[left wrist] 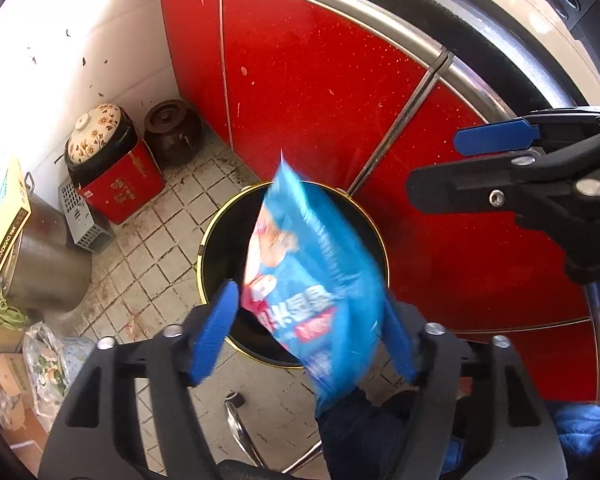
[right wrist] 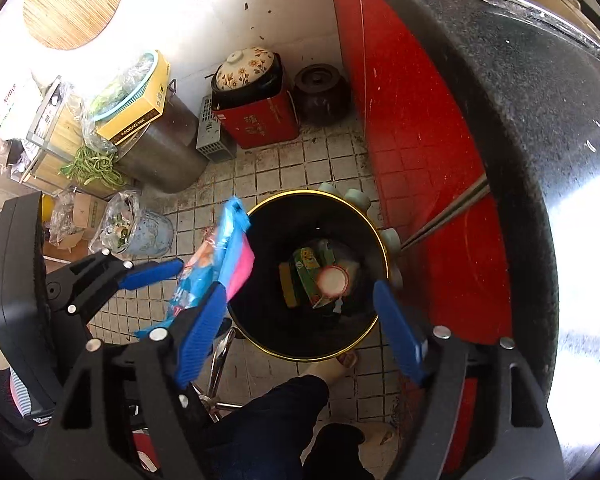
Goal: Collect trash
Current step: 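Carry bag and lid to the bin and open both tools to drop them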
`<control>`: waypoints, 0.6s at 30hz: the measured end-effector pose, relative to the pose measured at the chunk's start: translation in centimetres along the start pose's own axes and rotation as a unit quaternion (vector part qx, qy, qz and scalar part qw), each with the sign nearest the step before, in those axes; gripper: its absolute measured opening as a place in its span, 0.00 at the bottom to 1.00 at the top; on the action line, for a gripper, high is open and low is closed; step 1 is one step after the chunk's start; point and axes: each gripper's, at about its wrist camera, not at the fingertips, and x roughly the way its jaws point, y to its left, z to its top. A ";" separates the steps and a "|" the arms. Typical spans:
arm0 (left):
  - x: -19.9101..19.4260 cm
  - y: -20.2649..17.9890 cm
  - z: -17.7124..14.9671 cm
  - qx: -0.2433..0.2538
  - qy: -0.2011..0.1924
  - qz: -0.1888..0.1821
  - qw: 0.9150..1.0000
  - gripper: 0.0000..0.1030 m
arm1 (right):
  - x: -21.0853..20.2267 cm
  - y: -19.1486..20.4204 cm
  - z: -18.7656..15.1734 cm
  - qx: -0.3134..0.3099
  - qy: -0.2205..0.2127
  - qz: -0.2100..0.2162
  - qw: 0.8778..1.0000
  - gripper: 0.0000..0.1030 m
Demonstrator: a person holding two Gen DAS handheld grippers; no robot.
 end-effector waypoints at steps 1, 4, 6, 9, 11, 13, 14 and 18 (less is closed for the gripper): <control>0.0 0.0 0.0 0.001 0.000 0.001 1.000 0.76 | 0.1 0.1 0.2 -0.002 0.000 -0.003 1.000 0.73; 0.0 0.0 0.1 0.001 -0.002 0.005 1.000 0.82 | -0.6 0.1 0.2 -0.005 -0.008 -0.005 1.000 0.74; 0.1 0.0 0.3 -0.003 0.002 0.008 1.000 0.82 | -1.2 0.1 0.3 -0.005 -0.013 -0.007 1.000 0.74; -0.1 -0.1 0.7 -0.008 0.002 0.007 1.000 0.83 | -2.5 -0.1 0.1 0.000 -0.022 0.001 1.000 0.74; -0.7 -0.4 0.8 -0.007 -0.001 0.011 1.000 0.83 | -3.8 0.1 0.0 0.002 -0.031 0.009 0.999 0.74; -1.7 -0.7 1.1 -0.004 -0.004 0.014 1.000 0.83 | -5.6 0.2 -0.3 0.006 -0.045 0.021 0.999 0.74; -2.6 -1.1 1.3 0.000 -0.008 0.019 1.000 0.84 | -7.2 0.3 -0.6 0.010 -0.056 0.031 0.998 0.74; -6.8 -3.8 2.5 0.033 -0.037 0.051 0.997 0.94 | -15.2 -0.6 -2.8 0.023 -0.123 0.033 0.992 0.82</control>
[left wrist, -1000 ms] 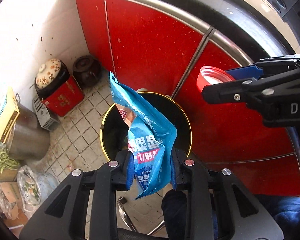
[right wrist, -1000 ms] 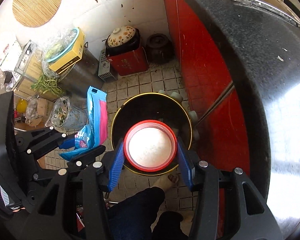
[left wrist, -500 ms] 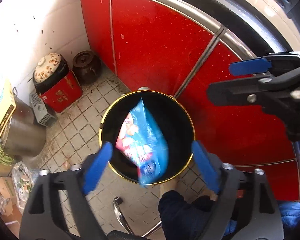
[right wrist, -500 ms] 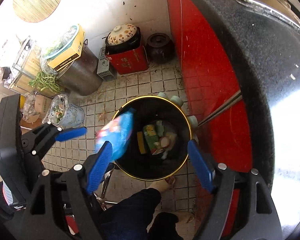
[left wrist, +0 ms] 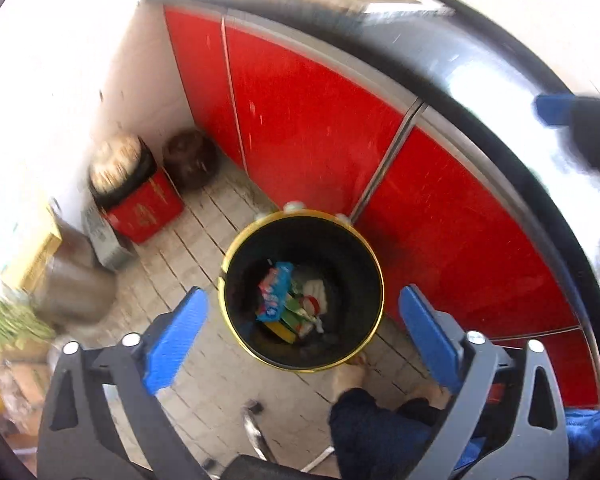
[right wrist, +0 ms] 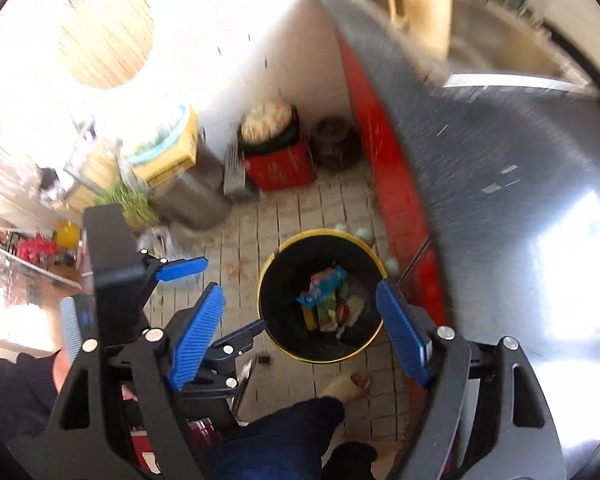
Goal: Collect trash
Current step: 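Carry bag and lid to the bin and open both tools to drop them, then return both open tools to the counter above the remaining trash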
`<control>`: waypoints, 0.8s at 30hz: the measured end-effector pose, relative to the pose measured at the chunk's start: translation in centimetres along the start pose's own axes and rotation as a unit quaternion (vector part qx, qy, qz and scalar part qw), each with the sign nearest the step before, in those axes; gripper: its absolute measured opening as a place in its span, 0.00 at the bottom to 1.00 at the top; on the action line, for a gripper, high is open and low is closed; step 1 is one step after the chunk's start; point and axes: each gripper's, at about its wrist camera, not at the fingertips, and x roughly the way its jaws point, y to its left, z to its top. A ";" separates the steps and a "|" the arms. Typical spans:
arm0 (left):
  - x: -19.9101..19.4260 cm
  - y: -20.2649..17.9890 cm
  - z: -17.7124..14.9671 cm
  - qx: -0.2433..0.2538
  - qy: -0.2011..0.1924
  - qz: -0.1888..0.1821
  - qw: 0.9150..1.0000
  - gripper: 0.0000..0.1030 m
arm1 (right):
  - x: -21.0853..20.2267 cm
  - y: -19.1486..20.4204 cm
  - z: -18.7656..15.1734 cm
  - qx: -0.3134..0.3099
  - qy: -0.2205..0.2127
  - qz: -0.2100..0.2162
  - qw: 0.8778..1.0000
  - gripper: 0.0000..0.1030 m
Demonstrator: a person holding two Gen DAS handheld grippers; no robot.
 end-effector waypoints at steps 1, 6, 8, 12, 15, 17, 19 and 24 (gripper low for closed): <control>-1.1 -0.9 0.5 0.014 -0.008 0.005 1.000 0.94 | -2.3 -0.6 -0.4 0.007 -0.020 -0.010 1.000 0.88; -5.7 -8.5 4.1 0.109 -0.063 -0.021 0.992 0.94 | -12.9 -5.9 -4.8 0.065 -0.102 -0.116 0.986 0.89; -6.8 -13.3 5.5 0.156 -0.081 -0.063 0.982 0.94 | -16.3 -8.5 -7.3 0.105 -0.118 -0.168 0.973 0.89; -8.2 -23.3 7.0 0.261 -0.100 -0.141 0.950 0.94 | -23.2 -14.1 -14.0 0.213 -0.151 -0.257 0.930 0.89; -9.2 -30.8 7.1 0.332 -0.110 -0.182 0.919 0.94 | -27.6 -17.2 -20.0 0.290 -0.174 -0.300 0.892 0.89; -9.8 -34.3 7.0 0.355 -0.107 -0.208 0.905 0.94 | -29.9 -18.5 -23.8 0.331 -0.184 -0.326 0.867 0.89; -10.3 -37.6 6.6 0.375 -0.102 -0.229 0.892 0.94 | -32.0 -19.3 -27.4 0.367 -0.194 -0.341 0.843 0.89; -10.7 -43.3 5.6 0.405 -0.092 -0.249 0.875 0.94 | -35.5 -20.4 -33.6 0.409 -0.206 -0.361 0.812 0.89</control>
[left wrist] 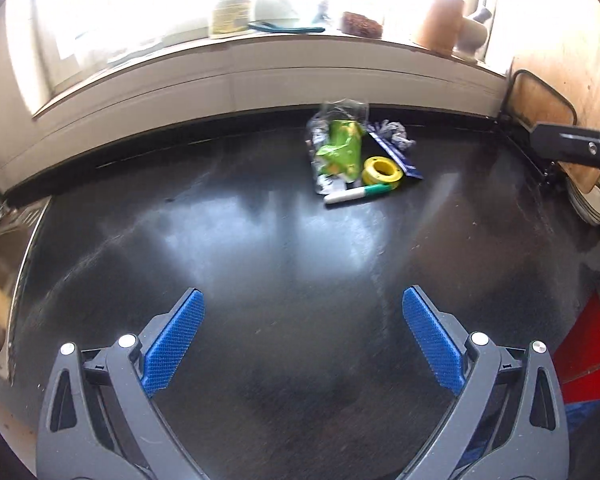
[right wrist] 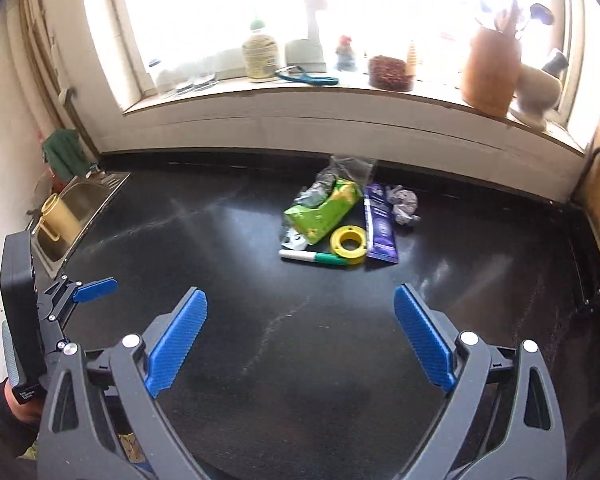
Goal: Collect trash
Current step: 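Return both open tools to the counter above the remaining trash, then grasp the silver pill blister with the left tool while the right tool grasps the foil wrapper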
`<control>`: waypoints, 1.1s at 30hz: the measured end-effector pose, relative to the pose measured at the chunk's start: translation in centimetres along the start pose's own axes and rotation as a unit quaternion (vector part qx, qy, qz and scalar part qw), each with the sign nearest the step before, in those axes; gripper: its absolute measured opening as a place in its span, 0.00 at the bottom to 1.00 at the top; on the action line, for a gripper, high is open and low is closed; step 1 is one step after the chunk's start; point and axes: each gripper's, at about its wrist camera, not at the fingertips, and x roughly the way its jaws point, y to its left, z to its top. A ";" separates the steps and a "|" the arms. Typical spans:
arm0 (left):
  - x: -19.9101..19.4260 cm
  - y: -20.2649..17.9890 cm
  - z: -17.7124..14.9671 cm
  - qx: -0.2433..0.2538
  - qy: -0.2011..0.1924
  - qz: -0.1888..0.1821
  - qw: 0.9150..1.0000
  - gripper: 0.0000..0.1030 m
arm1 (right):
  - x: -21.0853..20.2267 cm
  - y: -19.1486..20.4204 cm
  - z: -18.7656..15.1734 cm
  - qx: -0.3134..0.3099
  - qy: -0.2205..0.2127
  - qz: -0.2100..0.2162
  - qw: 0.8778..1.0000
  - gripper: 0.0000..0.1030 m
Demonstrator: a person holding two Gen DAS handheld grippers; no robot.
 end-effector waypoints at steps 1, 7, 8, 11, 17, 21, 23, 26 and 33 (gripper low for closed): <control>0.4 -0.4 0.2 0.004 0.002 -0.001 1.000 0.94 | -0.2 -0.4 -0.2 0.004 -0.001 -0.002 1.000 0.89; 2.2 -1.5 2.5 0.021 0.004 -0.002 1.000 0.94 | 1.4 -3.9 0.0 0.022 0.003 -0.012 1.000 0.89; 2.7 -1.7 2.8 0.024 0.005 -0.001 1.000 0.94 | 1.7 -4.4 0.1 0.025 0.004 -0.011 1.000 0.89; 4.6 -1.7 4.0 0.028 0.007 0.006 1.000 0.94 | 3.6 -5.6 0.8 0.032 0.015 -0.011 0.999 0.89; 10.0 -0.9 6.4 0.039 0.026 0.018 0.999 0.94 | 8.6 -8.2 2.5 0.036 0.042 -0.013 0.998 0.84; 13.7 -0.1 7.7 0.038 0.043 0.018 0.998 0.93 | 12.8 -10.2 3.9 0.042 0.068 -0.014 0.997 0.81; 15.3 0.3 8.4 0.041 0.048 0.015 0.998 0.93 | 15.1 -11.0 4.6 0.044 0.081 -0.015 0.996 0.79; 17.9 0.7 9.2 0.046 0.059 0.018 0.997 0.92 | 18.3 -11.9 5.6 0.042 0.093 -0.014 0.995 0.76; 21.7 2.3 10.8 0.015 0.083 -0.015 0.996 0.82 | 25.0 -13.9 8.0 0.052 0.111 -0.014 0.992 0.73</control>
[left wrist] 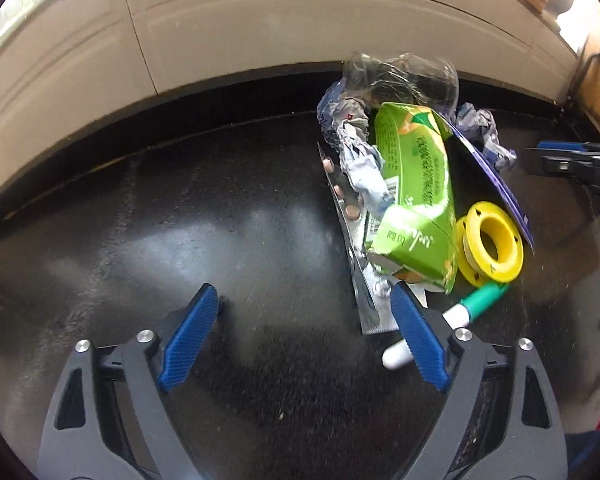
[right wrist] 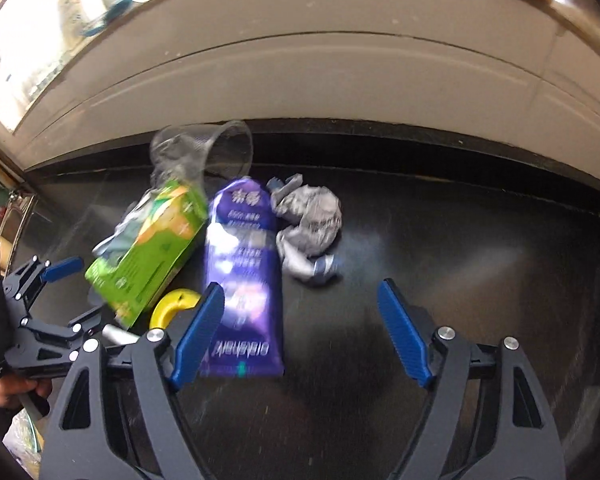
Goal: Collect trash
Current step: 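Grasp the silver pill blister with the left tool while the right tool grasps the foil wrapper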
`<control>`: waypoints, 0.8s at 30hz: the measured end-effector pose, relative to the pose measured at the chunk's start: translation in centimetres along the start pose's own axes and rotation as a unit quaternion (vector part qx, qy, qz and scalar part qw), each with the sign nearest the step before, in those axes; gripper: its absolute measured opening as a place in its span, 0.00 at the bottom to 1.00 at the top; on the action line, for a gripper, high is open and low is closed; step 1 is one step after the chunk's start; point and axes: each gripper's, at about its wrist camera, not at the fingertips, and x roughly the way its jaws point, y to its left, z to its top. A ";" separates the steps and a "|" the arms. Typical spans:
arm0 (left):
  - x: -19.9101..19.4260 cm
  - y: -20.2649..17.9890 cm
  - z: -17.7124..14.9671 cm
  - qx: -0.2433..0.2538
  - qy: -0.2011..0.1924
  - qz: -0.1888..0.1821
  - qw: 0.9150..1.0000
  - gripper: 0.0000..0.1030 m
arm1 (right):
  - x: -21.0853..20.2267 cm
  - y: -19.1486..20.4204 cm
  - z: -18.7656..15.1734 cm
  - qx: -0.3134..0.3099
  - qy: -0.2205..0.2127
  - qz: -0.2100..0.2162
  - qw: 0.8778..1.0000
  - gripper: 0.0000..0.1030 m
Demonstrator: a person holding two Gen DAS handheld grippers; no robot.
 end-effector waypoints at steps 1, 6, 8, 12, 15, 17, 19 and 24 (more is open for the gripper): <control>0.2 0.1 0.1 0.001 -0.001 0.000 1.000 0.80 | 1.0 -0.2 0.7 0.003 0.002 -0.002 1.000 0.71; 0.4 -0.2 0.7 0.025 -0.019 -0.010 0.999 0.70 | 3.7 -0.9 2.7 0.014 0.010 -0.007 1.000 0.61; 0.4 -0.4 0.9 0.031 -0.022 -0.016 0.999 0.55 | 4.1 -0.9 3.0 0.010 0.009 -0.013 1.000 0.53; -0.2 -1.0 0.7 0.039 -0.024 -0.011 0.999 0.13 | 3.5 -0.6 2.7 0.009 0.006 -0.012 1.000 0.35; -0.8 -1.0 0.3 0.040 -0.019 0.000 0.999 0.03 | 2.0 -0.8 2.1 0.017 -0.007 -0.016 1.000 0.34; -1.7 -0.9 -0.2 0.036 -0.020 0.009 0.999 0.03 | 0.7 -0.5 1.7 0.021 -0.016 -0.021 0.999 0.34; -2.8 -0.7 -0.6 0.029 -0.023 0.016 0.999 0.03 | -0.6 -0.5 1.3 0.023 -0.023 -0.022 0.999 0.33; -6.2 -0.4 -2.7 0.011 -0.027 0.057 0.998 0.03 | -4.4 0.1 -0.8 0.019 -0.041 -0.025 0.999 0.33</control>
